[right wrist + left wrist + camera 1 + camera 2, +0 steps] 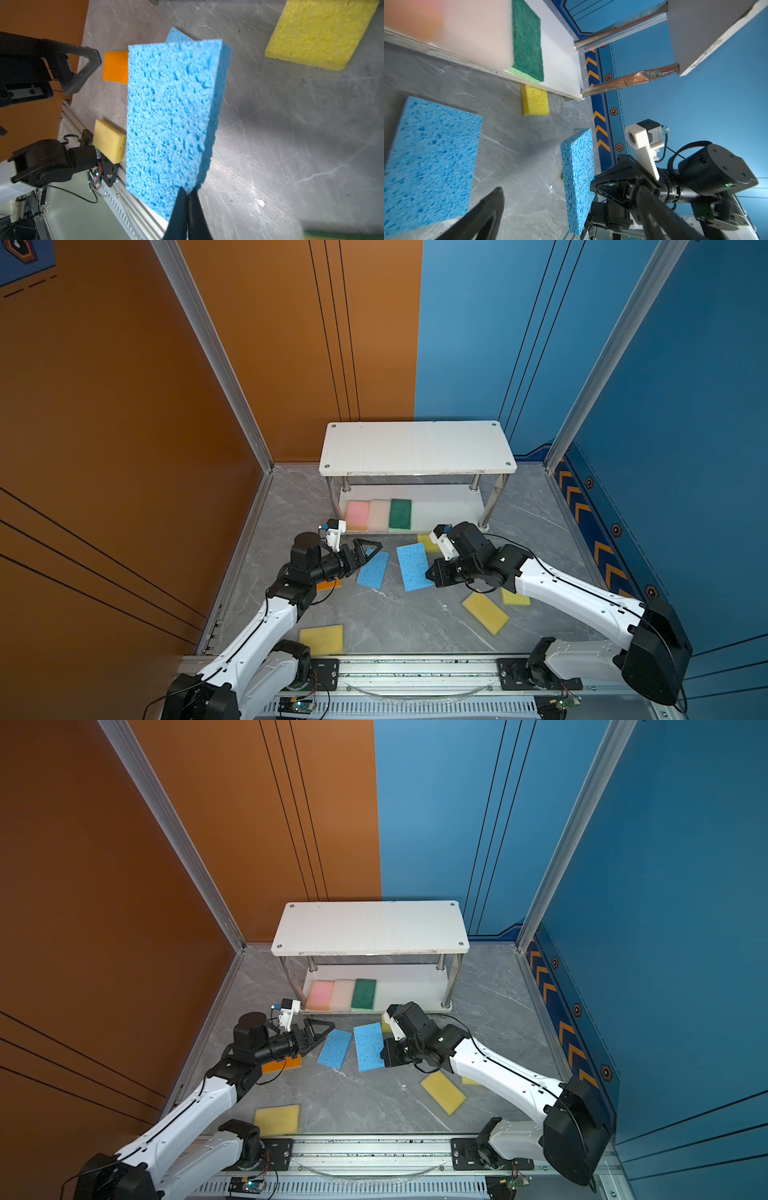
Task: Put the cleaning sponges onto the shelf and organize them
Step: 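Lift the blue sponge with the right gripper toward the left gripper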
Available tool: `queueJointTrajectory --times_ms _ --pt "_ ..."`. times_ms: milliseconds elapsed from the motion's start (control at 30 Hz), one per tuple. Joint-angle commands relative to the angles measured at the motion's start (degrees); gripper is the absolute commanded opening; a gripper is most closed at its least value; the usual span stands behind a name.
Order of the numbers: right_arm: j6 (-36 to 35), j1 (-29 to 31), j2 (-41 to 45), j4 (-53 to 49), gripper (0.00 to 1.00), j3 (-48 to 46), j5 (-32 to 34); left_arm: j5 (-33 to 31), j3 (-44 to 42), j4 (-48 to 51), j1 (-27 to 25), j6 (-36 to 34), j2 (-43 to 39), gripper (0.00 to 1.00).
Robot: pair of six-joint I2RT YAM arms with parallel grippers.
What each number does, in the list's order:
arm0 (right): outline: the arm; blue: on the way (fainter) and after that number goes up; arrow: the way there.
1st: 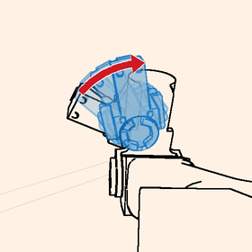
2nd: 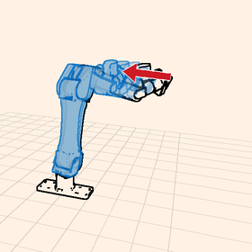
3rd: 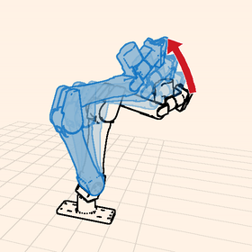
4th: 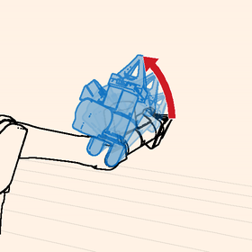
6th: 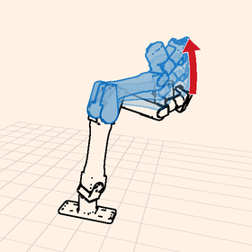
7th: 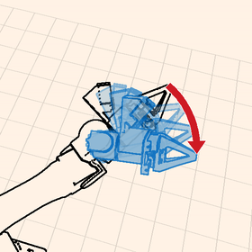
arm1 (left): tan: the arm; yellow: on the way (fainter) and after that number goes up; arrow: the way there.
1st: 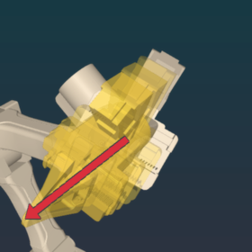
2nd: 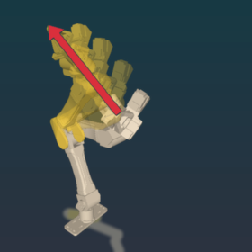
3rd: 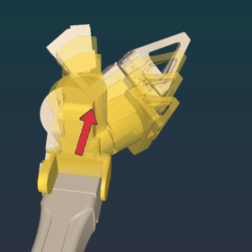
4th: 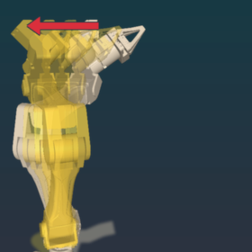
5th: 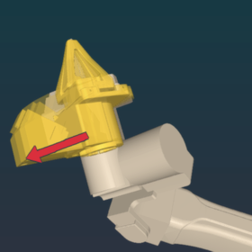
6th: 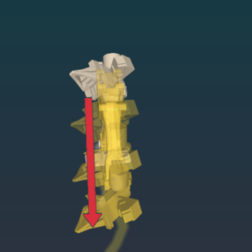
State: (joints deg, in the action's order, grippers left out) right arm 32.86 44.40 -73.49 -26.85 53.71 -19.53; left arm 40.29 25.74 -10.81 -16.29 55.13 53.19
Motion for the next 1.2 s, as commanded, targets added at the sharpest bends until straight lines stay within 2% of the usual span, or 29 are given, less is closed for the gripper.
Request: queueJointTrajectory --times_ms 0,167,233,500,600,667,733,800,867,900,967,1167 --pt "-0.2 -0.5 1.1 -0.5 0.00 3.6 -2.6 -1.0 1.2 -4.5 -3.6 3.2 0.3 0.99" --pt "0.4 -0.3 0.3 2.1 0.00 5.8 -5.1 -3.4 0.9 -11.0 -9.3 5.4 3.7 0.96" --pt "0.4 -0.2 0.0 2.7 0.00 6.3 -5.8 -4.3 0.9 -13.5 -10.6 6.3 4.6 0.90" --pt "0.4 -0.2 -0.3 3.7 0.00 6.5 -6.9 -7.4 2.5 -14.5 -12.5 5.0 5.0 0.51" --pt "0.8 -0.3 -0.5 4.3 0.00 6.6 -7.4 -7.7 2.1 -14.9 -12.8 4.8 5.3 0.31" --pt "1.3 -0.3 -0.9 4.9 0.00 6.8 -8.2 -7.9 1.5 -15.6 -13.0 4.9 5.7 0.12" --pt "1.7 -0.2 -1.4 5.1 0.04 7.1 -8.9 -8.0 1.0 -16.7 -13.0 5.3 6.0 0.05" --pt "2.1 -0.2 -1.7 5.1 0.16 7.0 -9.1 -8.0 0.7 -17.2 -12.9 5.5 5.8 0.04" --pt "2.7 -0.2 -1.6 5.1 0.35 6.7 -8.8 -8.0 0.7 -17.2 -12.7 5.3 5.4 0.04" --pt "2.9 -0.2 -1.5 5.1 0.41 6.5 -8.9 -8.1 0.6 -17.2 -12.5 5.2 5.1 0.04" --pt "3.2 -0.2 -1.5 5.3 0.44 6.2 -9.2 -8.3 0.3 -17.2 -12.2 5.2 4.8 0.04" --pt "3.8 0.0 -1.7 5.7 0.43 5.4 -9.3 -7.8 0.4 -17.3 -11.4 4.9 5.2 0.04"
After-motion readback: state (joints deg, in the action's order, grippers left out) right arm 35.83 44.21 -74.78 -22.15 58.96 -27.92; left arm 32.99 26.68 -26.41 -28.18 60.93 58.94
